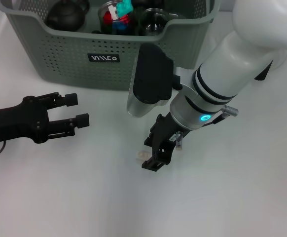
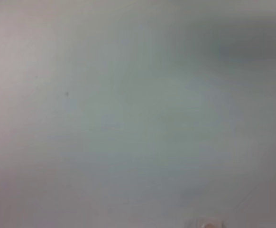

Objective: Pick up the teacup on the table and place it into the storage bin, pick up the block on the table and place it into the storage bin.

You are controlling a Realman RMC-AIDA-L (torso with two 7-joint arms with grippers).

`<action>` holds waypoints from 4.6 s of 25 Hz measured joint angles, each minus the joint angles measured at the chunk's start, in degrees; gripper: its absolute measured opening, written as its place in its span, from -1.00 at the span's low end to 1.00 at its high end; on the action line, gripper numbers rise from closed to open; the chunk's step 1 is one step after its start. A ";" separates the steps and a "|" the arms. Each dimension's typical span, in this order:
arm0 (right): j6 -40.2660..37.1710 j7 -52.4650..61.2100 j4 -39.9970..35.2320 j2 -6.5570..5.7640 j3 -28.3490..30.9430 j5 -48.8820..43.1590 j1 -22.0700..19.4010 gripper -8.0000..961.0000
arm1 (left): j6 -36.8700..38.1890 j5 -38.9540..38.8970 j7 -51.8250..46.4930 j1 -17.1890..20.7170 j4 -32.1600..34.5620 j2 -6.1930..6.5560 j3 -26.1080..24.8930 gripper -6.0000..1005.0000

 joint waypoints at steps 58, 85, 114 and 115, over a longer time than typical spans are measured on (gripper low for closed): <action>-6.56 -0.09 -4.73 -1.36 10.75 -0.36 -5.03 -0.57 | 0.07 0.00 0.00 -0.03 -0.01 0.00 -0.61 0.55; -23.73 -12.62 -22.13 -1.22 53.06 13.38 -14.04 -0.56 | 0.09 0.00 -1.09 -1.25 0.00 0.02 -1.15 0.55; 13.87 14.11 5.76 -0.99 38.84 -32.15 19.87 -0.57 | 0.12 0.00 -2.29 -2.07 0.00 -0.29 -1.15 0.55; 13.87 14.11 5.76 -0.99 38.84 -32.15 19.87 -0.57 | 0.12 0.00 -2.29 -2.07 -0.01 -0.29 -1.14 0.55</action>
